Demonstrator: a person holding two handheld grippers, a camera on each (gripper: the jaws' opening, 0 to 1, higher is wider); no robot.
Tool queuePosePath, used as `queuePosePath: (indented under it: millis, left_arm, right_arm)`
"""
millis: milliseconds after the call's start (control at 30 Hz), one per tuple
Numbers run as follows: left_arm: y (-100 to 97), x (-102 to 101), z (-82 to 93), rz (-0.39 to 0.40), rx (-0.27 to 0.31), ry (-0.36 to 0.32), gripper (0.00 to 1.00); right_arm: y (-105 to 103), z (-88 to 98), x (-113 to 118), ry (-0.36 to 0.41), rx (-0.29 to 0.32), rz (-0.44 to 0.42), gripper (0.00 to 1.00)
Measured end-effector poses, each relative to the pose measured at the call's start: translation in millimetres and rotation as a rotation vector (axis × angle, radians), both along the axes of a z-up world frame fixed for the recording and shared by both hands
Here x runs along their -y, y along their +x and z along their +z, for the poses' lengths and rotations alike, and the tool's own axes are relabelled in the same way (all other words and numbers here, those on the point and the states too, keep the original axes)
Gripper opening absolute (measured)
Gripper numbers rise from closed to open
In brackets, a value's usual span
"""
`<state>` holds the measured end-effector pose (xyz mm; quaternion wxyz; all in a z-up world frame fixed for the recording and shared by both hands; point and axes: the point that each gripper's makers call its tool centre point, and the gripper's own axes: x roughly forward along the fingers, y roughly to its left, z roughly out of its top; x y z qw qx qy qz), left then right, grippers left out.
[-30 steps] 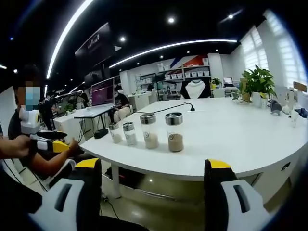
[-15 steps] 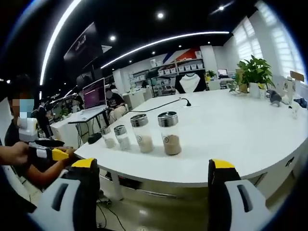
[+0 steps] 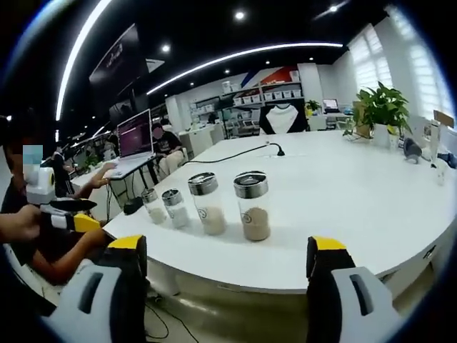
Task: Rotate the seasoning bottle until the label or dispensing opening points toward the visible target arrow and the bottle remains upright within the marked orientation range
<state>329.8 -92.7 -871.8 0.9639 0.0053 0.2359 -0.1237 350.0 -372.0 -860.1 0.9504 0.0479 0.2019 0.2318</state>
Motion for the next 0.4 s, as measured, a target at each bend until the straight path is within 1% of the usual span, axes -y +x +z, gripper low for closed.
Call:
queuePosePath:
  millis: [100, 133, 167, 200, 267, 300, 333, 400]
  left_arm:
    - [7.1, -5, -7.4, 0.013, 0.003, -0.003, 1.0]
    - [10.2, -6, -13.4, 0.015, -0.015, -0.016, 1.0]
    - [8.9, -5, -16.5, 0.014, -0.044, -0.029, 1.0]
    - [10.5, -6, -13.9, 0.014, -0.03, -0.025, 1.0]
    - [13.5, -6, -10.0, 0.01, -0.001, -0.012, 1.0]
    - [15.5, -5, -10.9, 0.004, -0.003, -0.009, 1.0]
    - [17.8, -4, -13.3, -0.005, -0.015, -0.009, 1.0]
    - [21.1, -4, -13.6, -0.007, -0.018, -0.012, 1.0]
  right_arm:
    - [5, -2.6, -2, -0.036, 0.012, 0.013, 0.93]
    - [9, -4.7, -1, -0.045, 0.01, 0.006, 0.93]
    - [9, -6.8, 0, -0.043, -0.013, -0.005, 0.93]
    - [11, -4.9, -2, -0.033, -0.012, -0.003, 0.93]
    - [15, -2.9, -4, -0.046, 0.021, 0.012, 0.93]
    - [17, -5.8, -4, -0.06, 0.011, 0.014, 0.93]
    - [18, -7.7, -3, -0.057, -0.003, 0.006, 0.93]
    - [20, -6.8, -3, -0.04, -0.005, -0.002, 0.93]
